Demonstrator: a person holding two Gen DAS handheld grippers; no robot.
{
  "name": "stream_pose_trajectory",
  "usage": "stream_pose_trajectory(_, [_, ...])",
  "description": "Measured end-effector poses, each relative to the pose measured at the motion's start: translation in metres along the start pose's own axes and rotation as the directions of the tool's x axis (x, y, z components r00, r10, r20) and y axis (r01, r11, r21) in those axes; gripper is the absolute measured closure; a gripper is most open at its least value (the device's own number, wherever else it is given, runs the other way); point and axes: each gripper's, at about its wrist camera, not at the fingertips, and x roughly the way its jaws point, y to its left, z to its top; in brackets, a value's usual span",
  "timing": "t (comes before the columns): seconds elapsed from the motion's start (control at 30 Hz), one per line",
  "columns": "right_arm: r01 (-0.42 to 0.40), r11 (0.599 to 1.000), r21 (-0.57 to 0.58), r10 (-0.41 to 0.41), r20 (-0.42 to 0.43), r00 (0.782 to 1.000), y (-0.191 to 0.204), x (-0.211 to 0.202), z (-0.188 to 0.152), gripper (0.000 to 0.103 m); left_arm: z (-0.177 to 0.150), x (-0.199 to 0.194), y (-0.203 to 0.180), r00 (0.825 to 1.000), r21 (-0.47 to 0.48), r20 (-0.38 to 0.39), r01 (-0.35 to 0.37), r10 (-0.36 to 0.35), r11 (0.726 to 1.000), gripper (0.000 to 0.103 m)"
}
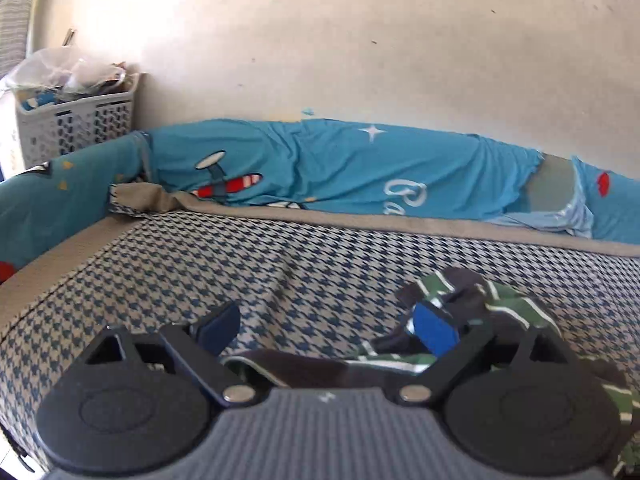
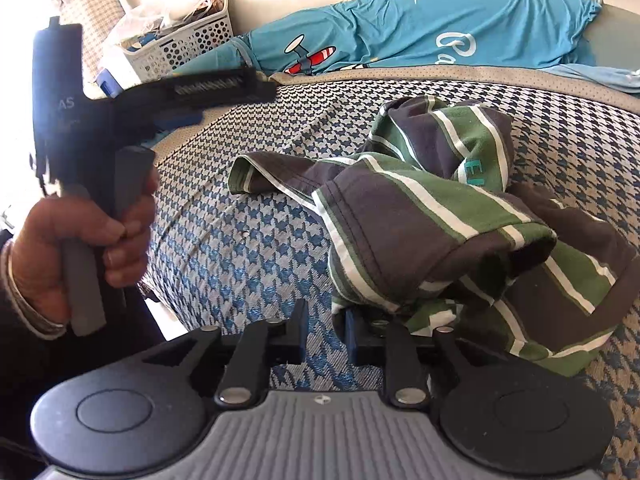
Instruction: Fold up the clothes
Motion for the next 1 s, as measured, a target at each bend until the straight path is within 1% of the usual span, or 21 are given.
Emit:
stream_pose_trajectory(0.07, [0.002,1.0,-0.011,-0.002,0.0,1.0,0.003,-0.004,-0.003,0.078,-0.004,0.003,-0.014,0.999,0.033,-0.014,0.03,-0.03,0.999,0.004])
stream_pose_trajectory(0.13, [-0.011,1.0,-0.01,0.011,-0.001,1.0,0.006,-0.007,-0.005,0.069,-0.008,0.007,-0.025,0.998,0.051,-0.023,0.064,-0.063,0.997,0.002])
stream_pose_trajectory(0.2, [-0.027,0.999,-0.023,0.027,-0.006,1.0,0.009,-0.011,-0.007,0.063,-0.012,0.011,-0.035,0.996,0.067,-0.038,0.086,-0.084,0.994,0.0])
stream_pose_trajectory(0.3, [-0.038,0.998,-0.053,0.037,-0.021,0.999,0.014,-0.016,-0.011,0.059,-0.02,0.021,-0.046,0.991,0.083,-0.075,0.113,-0.107,0.99,0.0])
stream_pose_trajectory(0.33, [-0.051,0.997,-0.055,0.049,-0.03,0.998,0.014,-0.018,-0.012,0.058,-0.024,0.026,-0.05,0.991,0.089,-0.092,0.108,-0.099,0.99,0.0])
stream_pose_trajectory(0.4, [-0.099,0.994,-0.052,0.096,-0.057,0.994,0.014,-0.019,-0.012,0.058,-0.035,0.04,-0.055,0.986,0.118,-0.152,0.082,-0.063,0.99,0.0])
stream_pose_trajectory(0.47, [-0.134,0.988,-0.071,0.129,-0.071,0.989,0.02,-0.022,-0.014,0.058,-0.047,0.052,-0.057,0.976,0.139,-0.217,0.044,-0.013,0.989,0.0])
stream_pose_trajectory(0.5, [-0.127,0.988,-0.088,0.122,-0.061,0.991,0.022,-0.025,-0.014,0.058,-0.051,0.057,-0.057,0.97,0.139,-0.244,0.031,0.004,0.99,0.0])
stream_pose_trajectory(0.57, [-0.098,0.989,-0.108,0.094,-0.04,0.995,0.023,-0.03,-0.013,0.058,-0.053,0.058,-0.052,0.965,0.117,-0.261,0.035,-0.004,0.992,0.0])
stream_pose_trajectory(0.6, [-0.095,0.991,-0.099,0.092,-0.034,0.995,0.02,-0.031,-0.01,0.058,-0.054,0.059,-0.05,0.964,0.105,-0.267,0.04,-0.01,0.994,0.0])
stream_pose_trajectory(0.73, [-0.086,0.996,-0.02,0.086,-0.005,0.996,0.0,-0.035,0.002,0.058,-0.057,0.059,-0.044,0.959,0.103,-0.284,0.042,-0.011,0.994,0.0])
stream_pose_trajectory(0.87, [-0.073,0.997,0.028,0.072,0.043,0.996,-0.025,-0.048,0.019,0.057,-0.059,0.062,-0.035,0.951,0.056,-0.307,0.056,-0.036,0.997,0.0])
stream_pose_trajectory(1.0, [-0.001,0.997,0.073,-0.005,0.085,0.996,-0.051,-0.048,0.041,0.054,-0.06,0.061,-0.031,0.95,0.045,-0.308,0.064,-0.047,0.997,0.0])
